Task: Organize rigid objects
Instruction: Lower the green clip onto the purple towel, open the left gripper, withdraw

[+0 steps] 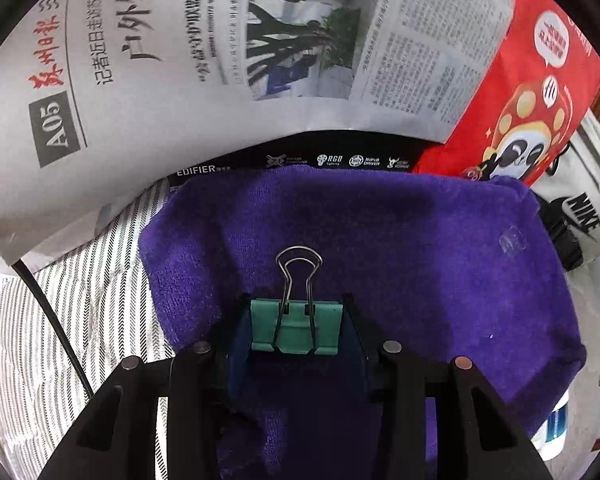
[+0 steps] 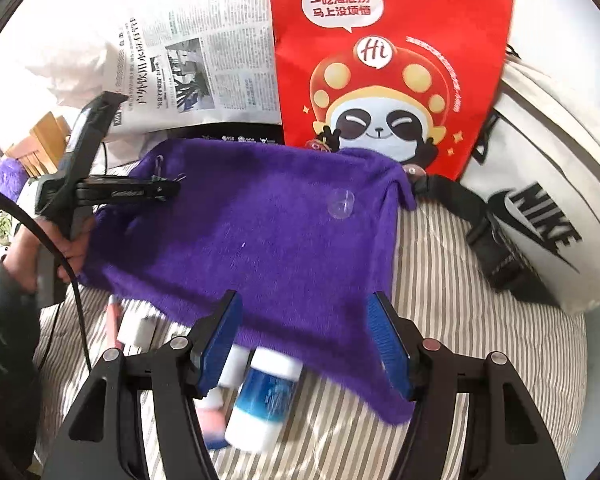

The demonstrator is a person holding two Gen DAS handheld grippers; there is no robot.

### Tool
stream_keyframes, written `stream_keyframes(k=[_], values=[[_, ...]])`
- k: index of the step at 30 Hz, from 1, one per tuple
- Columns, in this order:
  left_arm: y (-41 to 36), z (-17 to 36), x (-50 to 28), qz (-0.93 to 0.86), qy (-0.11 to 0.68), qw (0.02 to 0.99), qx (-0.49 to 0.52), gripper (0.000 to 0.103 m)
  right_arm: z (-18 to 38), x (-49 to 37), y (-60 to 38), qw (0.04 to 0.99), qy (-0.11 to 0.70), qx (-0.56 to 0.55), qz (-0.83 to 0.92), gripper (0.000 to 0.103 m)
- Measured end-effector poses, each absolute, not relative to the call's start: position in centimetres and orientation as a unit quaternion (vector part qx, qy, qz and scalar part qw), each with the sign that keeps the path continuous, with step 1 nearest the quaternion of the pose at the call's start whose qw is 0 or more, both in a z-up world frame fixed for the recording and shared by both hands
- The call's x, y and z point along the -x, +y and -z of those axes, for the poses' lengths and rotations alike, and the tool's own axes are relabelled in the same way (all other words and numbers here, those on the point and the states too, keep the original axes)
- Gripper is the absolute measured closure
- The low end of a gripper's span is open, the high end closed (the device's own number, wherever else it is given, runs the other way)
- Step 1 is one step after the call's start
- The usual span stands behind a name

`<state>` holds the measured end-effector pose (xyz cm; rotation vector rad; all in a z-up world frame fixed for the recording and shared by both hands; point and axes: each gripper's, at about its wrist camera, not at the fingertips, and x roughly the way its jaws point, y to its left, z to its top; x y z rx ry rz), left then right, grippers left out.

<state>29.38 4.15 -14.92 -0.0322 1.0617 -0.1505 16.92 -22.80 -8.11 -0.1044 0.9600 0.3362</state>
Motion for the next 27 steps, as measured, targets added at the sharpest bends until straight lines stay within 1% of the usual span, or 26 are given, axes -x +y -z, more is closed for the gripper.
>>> stream_keyframes(k=[7, 9, 10, 11, 17, 20, 27], values=[[3.0, 15.1, -29.2, 0.068, 0.511, 0.857, -0.001, 0.062, 9.0, -15.1, -25.0, 0.867, 0.477, 0.017, -0.139, 0.038], [2.8, 15.0, -28.8, 0.077, 0.515, 0.854, 0.001, 0.05, 9.0, -14.6, -25.6, 0.867, 0.48, 0.003, -0.136, 0.038], [2.5, 15.1, -28.7, 0.08, 0.517, 0.852, 0.004, 0.042, 9.0, -14.3, -25.8, 0.867, 0.48, -0.002, -0.135, 0.038], [2.2, 15.1, -28.4, 0.077, 0.52, 0.851, 0.001, 0.041, 8.9, -14.1, -25.9, 0.867, 0.48, -0.006, -0.135, 0.038], [1.3, 15.2, -26.5, 0.067, 0.526, 0.848, 0.003, 0.041, 7.9, -12.1, -25.6, 0.87, 0.471, -0.013, -0.142, 0.038], [0.9, 14.3, -25.3, 0.073, 0.524, 0.848, 0.021, 0.041, 7.3, -10.9, -25.2, 0.871, 0.468, -0.016, -0.153, 0.038], [1.6, 10.5, -21.7, 0.072, 0.499, 0.863, 0.025, 0.041, 6.1, -8.4, -24.7, 0.876, 0.461, -0.008, -0.144, 0.038]])
